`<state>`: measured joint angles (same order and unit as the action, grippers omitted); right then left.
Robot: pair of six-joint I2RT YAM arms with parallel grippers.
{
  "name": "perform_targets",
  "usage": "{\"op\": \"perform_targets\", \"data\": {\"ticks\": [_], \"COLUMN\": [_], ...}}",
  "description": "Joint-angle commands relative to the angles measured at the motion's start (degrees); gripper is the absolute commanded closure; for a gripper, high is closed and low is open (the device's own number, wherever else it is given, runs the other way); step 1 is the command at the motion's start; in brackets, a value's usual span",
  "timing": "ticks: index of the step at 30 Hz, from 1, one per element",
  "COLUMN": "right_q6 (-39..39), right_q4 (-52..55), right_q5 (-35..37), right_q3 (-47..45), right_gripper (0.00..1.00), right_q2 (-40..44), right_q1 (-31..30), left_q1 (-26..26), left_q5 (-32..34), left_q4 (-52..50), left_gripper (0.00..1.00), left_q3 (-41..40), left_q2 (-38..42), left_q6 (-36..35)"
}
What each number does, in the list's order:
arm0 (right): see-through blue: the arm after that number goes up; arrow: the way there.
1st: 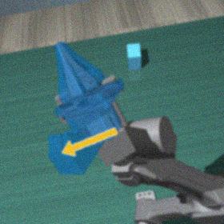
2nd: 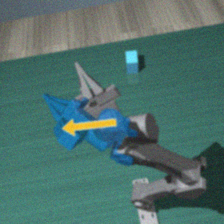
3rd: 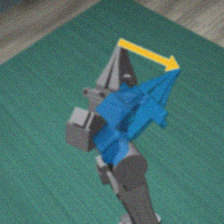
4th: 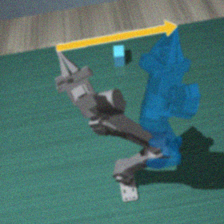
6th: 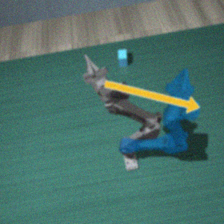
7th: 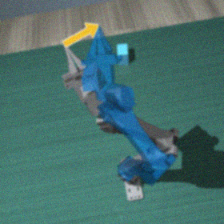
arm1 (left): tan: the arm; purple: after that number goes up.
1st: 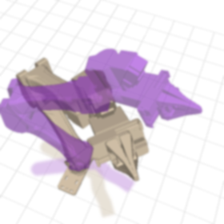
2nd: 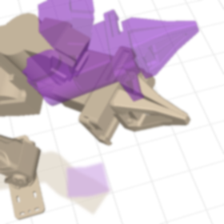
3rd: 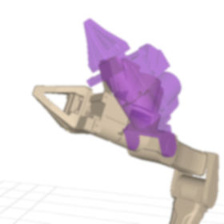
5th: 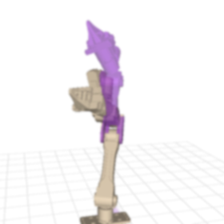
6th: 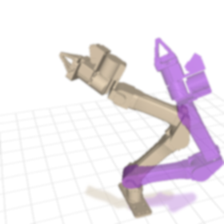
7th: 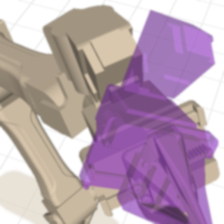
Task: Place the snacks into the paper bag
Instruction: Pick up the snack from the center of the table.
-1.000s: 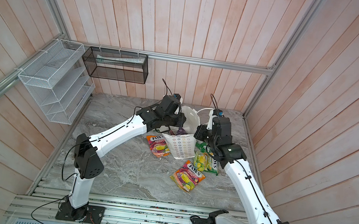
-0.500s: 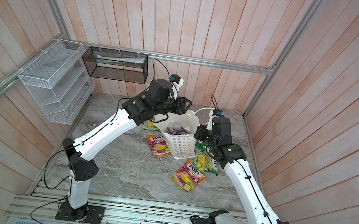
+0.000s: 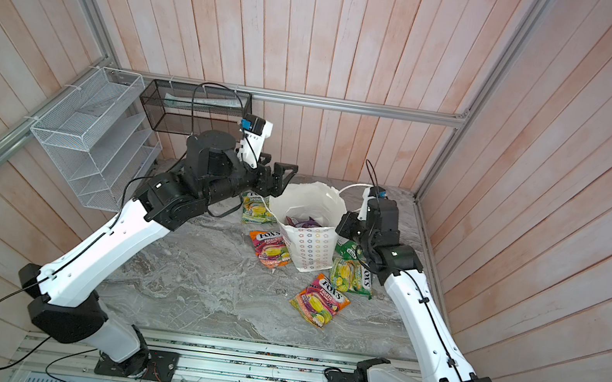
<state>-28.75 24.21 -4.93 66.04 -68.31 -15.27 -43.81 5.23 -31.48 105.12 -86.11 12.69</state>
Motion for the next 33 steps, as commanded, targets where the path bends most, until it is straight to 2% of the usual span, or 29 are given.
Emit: {"op": "perform_targets", "data": {"ticks": [1,3,9,15,23,26,33], "right_q6": [-0.43,-0.34,-0.14,-0.08,0.61,0.8,0.87], "right_q4": [-0.73,-1.31,-1.78,-1.72,-1.7,-1.82,-1.88], "right_q5": [-1.36,-3.61,-5.44,-6.49,-7.37,-6.91,-8.37], "right_q3": [0.76,0.47,-0.27,-1.67,-2.33,-2.53,-3.37], "right_gripper": [1.0,1.0,1.0,1.0,1.0,1.0,1.0], "right_q2": [-0.85,-1.43,-1.84,-0.97,-0.36,0.04,0.33], "right_q1": [3.99,6.9,8.79,8.84,8.85,8.85,8.78], "left_q1": [2.75,5.96,13.64,16.12,16.48,16.7,18.44], "left_q5": [2.44,-0.72,-11.78,-18.61,-23.07,-22.45,-23.21], "left_q4": [5.54,7.14,4.89,6.99,10.66,12.94,18.41], "left_gripper": [0.05,0.0,0.0,0.0,0.03,0.06,0.09], "left_q3": [-10.39,-16.95,-27.58,-37.72,-41.12,-41.63,-42.73], "left_q2": [5.32,8.34,9.06,6.4,-3.44,-6.75,-11.92], "left_q6": [0.25,2.79,9.23,13.82,21.29,24.77,26.42]}}
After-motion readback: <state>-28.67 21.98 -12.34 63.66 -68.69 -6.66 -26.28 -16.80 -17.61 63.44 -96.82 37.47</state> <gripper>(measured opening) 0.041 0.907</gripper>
